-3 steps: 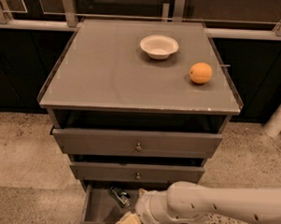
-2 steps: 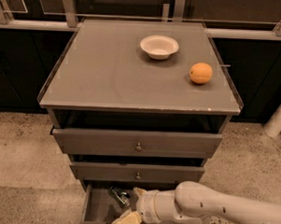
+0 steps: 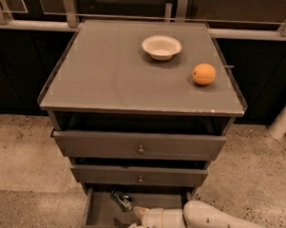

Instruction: Pick green can from bottom drawer and place on counter

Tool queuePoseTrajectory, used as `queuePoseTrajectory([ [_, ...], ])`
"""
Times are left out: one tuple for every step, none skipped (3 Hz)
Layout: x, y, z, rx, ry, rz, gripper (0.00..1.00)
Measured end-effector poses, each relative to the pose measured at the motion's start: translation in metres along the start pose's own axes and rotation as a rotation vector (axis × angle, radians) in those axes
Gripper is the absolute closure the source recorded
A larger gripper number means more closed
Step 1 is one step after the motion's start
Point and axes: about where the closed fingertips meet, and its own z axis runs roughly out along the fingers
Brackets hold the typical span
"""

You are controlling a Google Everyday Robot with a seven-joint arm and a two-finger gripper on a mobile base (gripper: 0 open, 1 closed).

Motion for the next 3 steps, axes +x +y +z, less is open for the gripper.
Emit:
queuePoseTrajectory([
  [0.000,0.000,0.001,0.001,0.000,0.001,0.00],
  [0.000,0.005,0.002,0.006,0.008,-0.019,0.00],
  [0.003,0.028,0.000,0.067,0.052,-0.238,0.00],
])
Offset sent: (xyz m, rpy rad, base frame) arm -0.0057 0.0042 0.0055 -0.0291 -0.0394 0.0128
